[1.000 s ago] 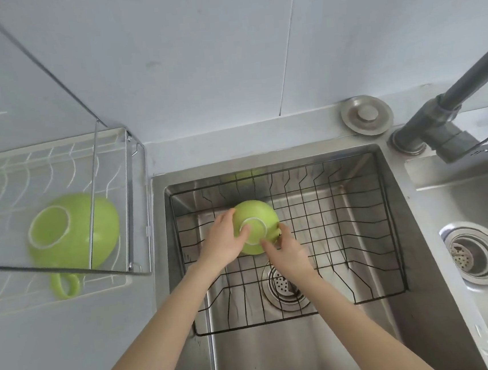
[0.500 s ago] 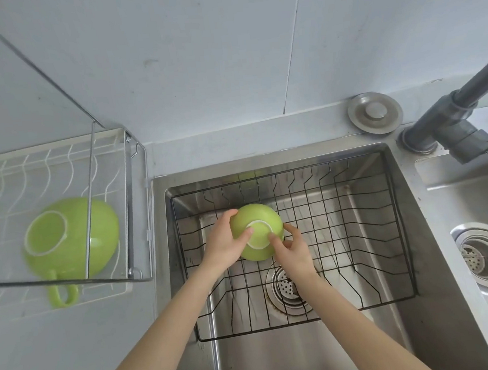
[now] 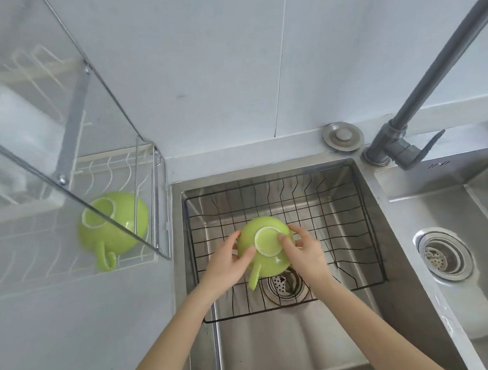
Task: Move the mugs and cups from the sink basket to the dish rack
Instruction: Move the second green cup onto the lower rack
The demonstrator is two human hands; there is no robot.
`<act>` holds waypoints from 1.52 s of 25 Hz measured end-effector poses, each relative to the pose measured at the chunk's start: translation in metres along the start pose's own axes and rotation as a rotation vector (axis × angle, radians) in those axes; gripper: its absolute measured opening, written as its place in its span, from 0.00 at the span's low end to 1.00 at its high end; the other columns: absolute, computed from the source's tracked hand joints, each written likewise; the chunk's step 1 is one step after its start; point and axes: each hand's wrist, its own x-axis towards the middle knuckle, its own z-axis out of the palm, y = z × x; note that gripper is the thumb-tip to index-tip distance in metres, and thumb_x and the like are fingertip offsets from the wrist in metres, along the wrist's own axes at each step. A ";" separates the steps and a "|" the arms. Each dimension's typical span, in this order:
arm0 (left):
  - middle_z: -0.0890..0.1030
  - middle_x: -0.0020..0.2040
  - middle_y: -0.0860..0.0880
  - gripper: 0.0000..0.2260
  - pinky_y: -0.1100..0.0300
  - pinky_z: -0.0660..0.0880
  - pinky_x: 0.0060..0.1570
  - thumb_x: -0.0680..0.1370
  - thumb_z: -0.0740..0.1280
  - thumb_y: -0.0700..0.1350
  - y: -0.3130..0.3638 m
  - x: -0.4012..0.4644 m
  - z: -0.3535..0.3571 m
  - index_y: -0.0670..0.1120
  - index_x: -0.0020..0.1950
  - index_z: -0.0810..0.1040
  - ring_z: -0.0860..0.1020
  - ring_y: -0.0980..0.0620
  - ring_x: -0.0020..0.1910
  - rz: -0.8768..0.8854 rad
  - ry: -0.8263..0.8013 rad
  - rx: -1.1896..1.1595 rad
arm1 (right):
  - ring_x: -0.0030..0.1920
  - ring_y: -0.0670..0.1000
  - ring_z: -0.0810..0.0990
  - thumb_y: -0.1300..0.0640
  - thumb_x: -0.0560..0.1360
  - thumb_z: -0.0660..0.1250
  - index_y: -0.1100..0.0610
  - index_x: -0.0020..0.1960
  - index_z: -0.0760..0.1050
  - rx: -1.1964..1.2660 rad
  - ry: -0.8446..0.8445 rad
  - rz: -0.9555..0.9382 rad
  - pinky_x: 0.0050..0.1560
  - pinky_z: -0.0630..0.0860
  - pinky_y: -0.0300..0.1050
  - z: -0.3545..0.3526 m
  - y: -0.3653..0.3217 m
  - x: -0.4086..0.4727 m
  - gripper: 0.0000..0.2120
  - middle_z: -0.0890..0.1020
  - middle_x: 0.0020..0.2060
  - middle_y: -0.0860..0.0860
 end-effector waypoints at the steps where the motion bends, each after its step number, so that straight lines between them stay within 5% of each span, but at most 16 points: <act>1: 0.72 0.64 0.43 0.25 0.57 0.74 0.55 0.76 0.63 0.44 0.001 -0.011 -0.002 0.45 0.72 0.60 0.78 0.48 0.51 0.009 -0.022 0.001 | 0.61 0.56 0.74 0.50 0.75 0.62 0.50 0.66 0.69 -0.011 -0.001 -0.022 0.51 0.69 0.42 -0.004 -0.001 -0.008 0.20 0.76 0.57 0.60; 4: 0.71 0.63 0.44 0.29 0.53 0.74 0.60 0.74 0.67 0.40 0.002 -0.042 -0.006 0.46 0.72 0.59 0.78 0.46 0.52 0.052 -0.068 0.001 | 0.58 0.54 0.74 0.50 0.76 0.61 0.51 0.67 0.68 -0.066 -0.004 -0.086 0.51 0.68 0.42 -0.014 -0.007 -0.035 0.20 0.75 0.58 0.60; 10: 0.71 0.59 0.47 0.32 0.66 0.70 0.44 0.70 0.72 0.41 0.001 -0.094 -0.003 0.45 0.69 0.62 0.75 0.51 0.47 0.181 0.101 0.027 | 0.45 0.47 0.69 0.50 0.78 0.59 0.51 0.71 0.63 -0.189 -0.002 -0.235 0.52 0.64 0.37 -0.015 -0.023 -0.097 0.23 0.70 0.62 0.58; 17: 0.70 0.55 0.47 0.33 0.80 0.68 0.39 0.70 0.72 0.41 -0.020 -0.145 -0.023 0.44 0.70 0.60 0.71 0.61 0.41 0.219 0.221 -0.014 | 0.66 0.54 0.68 0.46 0.72 0.68 0.52 0.75 0.54 -0.345 -0.111 -0.354 0.65 0.66 0.44 0.015 -0.027 -0.148 0.38 0.62 0.56 0.50; 22: 0.67 0.62 0.49 0.34 0.72 0.68 0.39 0.69 0.72 0.42 -0.051 -0.169 -0.053 0.46 0.71 0.58 0.71 0.58 0.43 0.215 0.289 0.004 | 0.67 0.57 0.67 0.48 0.68 0.72 0.53 0.75 0.52 -0.431 -0.173 -0.404 0.67 0.66 0.46 0.059 -0.032 -0.173 0.42 0.64 0.65 0.57; 29: 0.66 0.58 0.50 0.37 0.80 0.68 0.38 0.69 0.73 0.40 -0.102 -0.194 -0.112 0.48 0.73 0.56 0.73 0.63 0.41 0.196 0.373 -0.019 | 0.70 0.56 0.64 0.49 0.68 0.72 0.54 0.75 0.52 -0.478 -0.230 -0.496 0.68 0.65 0.46 0.134 -0.052 -0.200 0.43 0.62 0.68 0.57; 38: 0.70 0.63 0.48 0.36 0.66 0.68 0.42 0.68 0.74 0.43 -0.131 -0.195 -0.194 0.49 0.71 0.59 0.74 0.65 0.39 0.216 0.441 -0.006 | 0.72 0.54 0.63 0.49 0.71 0.70 0.54 0.75 0.51 -0.526 -0.219 -0.594 0.67 0.64 0.44 0.207 -0.099 -0.212 0.41 0.62 0.72 0.56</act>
